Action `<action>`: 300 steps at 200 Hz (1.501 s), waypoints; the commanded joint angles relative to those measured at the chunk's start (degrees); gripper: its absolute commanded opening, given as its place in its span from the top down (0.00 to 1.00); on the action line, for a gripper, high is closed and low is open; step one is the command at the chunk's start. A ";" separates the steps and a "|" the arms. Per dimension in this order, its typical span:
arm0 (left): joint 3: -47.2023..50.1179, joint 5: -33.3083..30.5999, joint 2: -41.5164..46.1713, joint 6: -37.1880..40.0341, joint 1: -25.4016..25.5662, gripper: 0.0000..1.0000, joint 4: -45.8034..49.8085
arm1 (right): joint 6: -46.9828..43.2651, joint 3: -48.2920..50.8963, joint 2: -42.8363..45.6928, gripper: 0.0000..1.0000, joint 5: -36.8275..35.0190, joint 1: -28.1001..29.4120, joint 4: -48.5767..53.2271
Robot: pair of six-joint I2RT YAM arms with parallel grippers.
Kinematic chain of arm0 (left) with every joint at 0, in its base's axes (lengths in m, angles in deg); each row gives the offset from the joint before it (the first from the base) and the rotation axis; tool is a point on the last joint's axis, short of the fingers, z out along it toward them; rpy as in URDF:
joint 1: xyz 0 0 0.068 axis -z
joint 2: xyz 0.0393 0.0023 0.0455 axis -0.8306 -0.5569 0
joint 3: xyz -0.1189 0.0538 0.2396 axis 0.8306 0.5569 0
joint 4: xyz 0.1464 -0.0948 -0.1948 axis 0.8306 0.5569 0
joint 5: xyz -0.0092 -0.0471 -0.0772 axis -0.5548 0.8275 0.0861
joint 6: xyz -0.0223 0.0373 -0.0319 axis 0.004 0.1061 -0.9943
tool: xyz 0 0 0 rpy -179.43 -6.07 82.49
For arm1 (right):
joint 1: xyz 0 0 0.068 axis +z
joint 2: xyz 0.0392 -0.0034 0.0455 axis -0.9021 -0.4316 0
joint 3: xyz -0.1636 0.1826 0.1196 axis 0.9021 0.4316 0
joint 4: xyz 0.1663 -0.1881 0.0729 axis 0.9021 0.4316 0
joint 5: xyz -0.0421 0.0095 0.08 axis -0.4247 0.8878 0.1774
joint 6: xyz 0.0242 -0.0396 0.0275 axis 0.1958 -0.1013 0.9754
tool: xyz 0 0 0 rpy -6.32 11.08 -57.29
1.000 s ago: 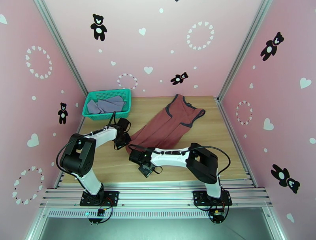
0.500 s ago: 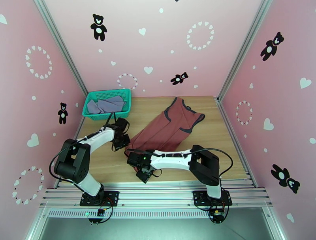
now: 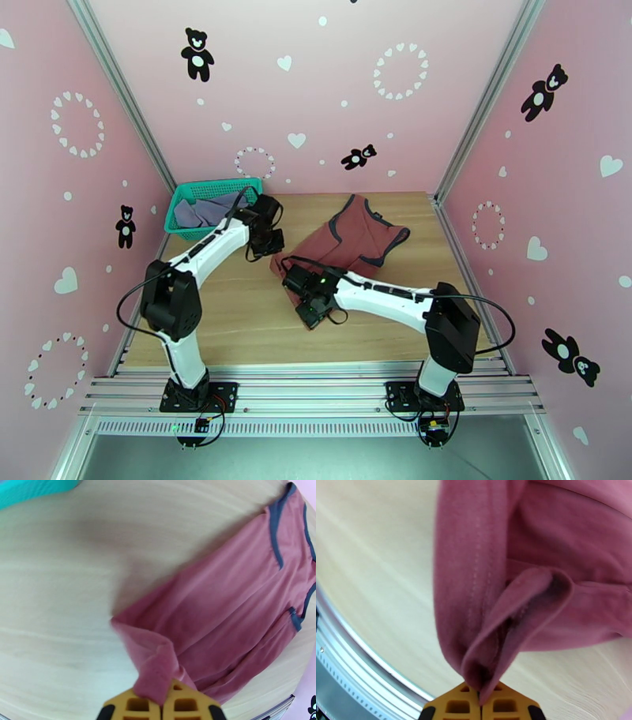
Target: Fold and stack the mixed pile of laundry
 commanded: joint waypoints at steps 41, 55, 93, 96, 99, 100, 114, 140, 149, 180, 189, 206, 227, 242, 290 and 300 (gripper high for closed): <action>-25.25 3.07 -17.86 1.36 2.33 1.00 9.38 | -5.53 0.94 2.17 1.00 -6.93 -9.77 4.58; -30.60 4.06 -21.48 1.36 2.59 1.00 10.61 | -6.18 0.85 1.84 1.00 -8.02 -11.70 4.41; -40.29 5.50 -28.73 1.27 2.96 1.00 11.80 | -7.19 0.49 0.00 1.00 -12.17 -15.58 3.66; -40.67 5.62 -29.12 1.27 2.89 1.00 11.86 | -7.26 0.49 -0.22 1.00 -12.11 -15.83 3.43; -40.95 5.71 -29.41 1.27 2.95 1.00 11.74 | -7.27 0.56 -0.39 1.00 -12.22 -16.06 3.25; -41.05 5.75 -29.45 1.27 3.00 1.00 11.72 | -7.27 0.61 -0.47 1.00 -12.14 -16.14 3.17; -42.04 6.22 -30.90 1.36 2.96 1.00 11.30 | -7.27 0.67 -1.71 1.00 -12.23 -16.91 2.29; -42.20 7.10 -32.66 1.84 3.03 1.00 9.38 | -6.34 0.71 -5.00 1.00 -13.77 -17.47 0.69; -42.20 6.71 -33.13 1.93 3.00 1.00 8.86 | -5.75 0.72 -6.15 1.00 -14.75 -17.56 0.09; -42.11 5.99 -34.19 1.89 3.01 1.00 7.29 | -3.40 0.95 -9.57 1.00 -18.60 -17.57 -1.80; -42.04 5.81 -34.54 1.80 2.97 1.00 6.90 | -2.61 1.10 -10.20 1.00 -19.77 -17.62 -2.31; -42.58 4.81 -35.23 1.71 2.90 1.00 6.96 | -1.70 1.98 -10.98 1.00 -20.51 -17.62 -4.15; -43.59 3.36 -36.47 1.62 2.96 0.80 8.25 | -0.73 2.72 -12.08 1.00 -21.17 -17.70 -6.00; -43.52 2.83 -36.70 1.47 2.96 0.62 8.28 | -0.09 3.08 -12.68 0.97 -21.92 -17.71 -7.03; -43.76 3.42 -35.49 -0.03 2.92 0.38 5.27 | 2.07 3.37 -11.05 0.57 -24.42 -18.12 -8.60; -44.03 3.64 -34.97 -0.22 2.95 0.35 4.55 | 2.14 3.10 -10.16 0.54 -25.01 -18.39 -8.52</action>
